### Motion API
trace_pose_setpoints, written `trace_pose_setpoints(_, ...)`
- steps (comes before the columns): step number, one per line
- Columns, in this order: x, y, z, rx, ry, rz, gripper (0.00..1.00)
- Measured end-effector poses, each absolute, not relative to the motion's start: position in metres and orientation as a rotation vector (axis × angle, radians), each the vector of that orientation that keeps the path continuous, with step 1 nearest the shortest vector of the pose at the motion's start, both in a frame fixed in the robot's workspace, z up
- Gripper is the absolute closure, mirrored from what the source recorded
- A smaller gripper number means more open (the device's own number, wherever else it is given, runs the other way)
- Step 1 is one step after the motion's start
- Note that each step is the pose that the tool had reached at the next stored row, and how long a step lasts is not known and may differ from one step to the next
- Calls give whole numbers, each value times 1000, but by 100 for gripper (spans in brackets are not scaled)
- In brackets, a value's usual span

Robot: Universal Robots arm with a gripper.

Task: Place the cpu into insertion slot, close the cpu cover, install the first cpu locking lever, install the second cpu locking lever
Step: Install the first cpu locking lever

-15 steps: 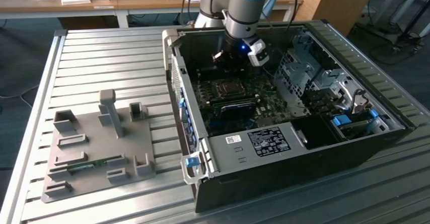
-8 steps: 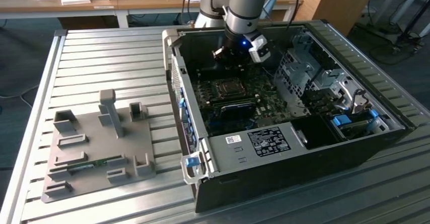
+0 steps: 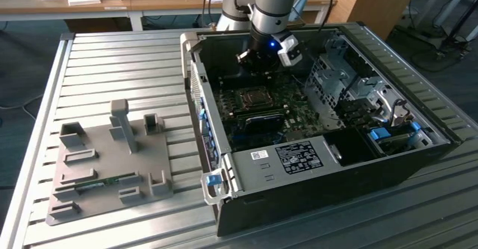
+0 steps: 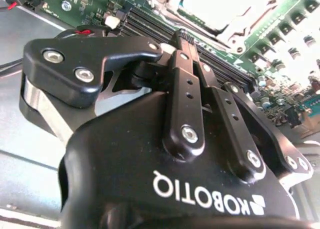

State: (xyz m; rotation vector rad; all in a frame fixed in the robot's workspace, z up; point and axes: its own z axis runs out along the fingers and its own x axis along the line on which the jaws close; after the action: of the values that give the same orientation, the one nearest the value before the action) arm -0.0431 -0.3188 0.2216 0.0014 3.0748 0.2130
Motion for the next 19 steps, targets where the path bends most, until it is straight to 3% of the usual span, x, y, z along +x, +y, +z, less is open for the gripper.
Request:
trace_pose_setpoints(6,-43,-319,222,1,3075,208,89)
trace_pose_setpoints(12,-43,-321,222,-7,3080,125,89)
trace_pose_setpoints(19,-46,-330,222,-27,3080,119,89)
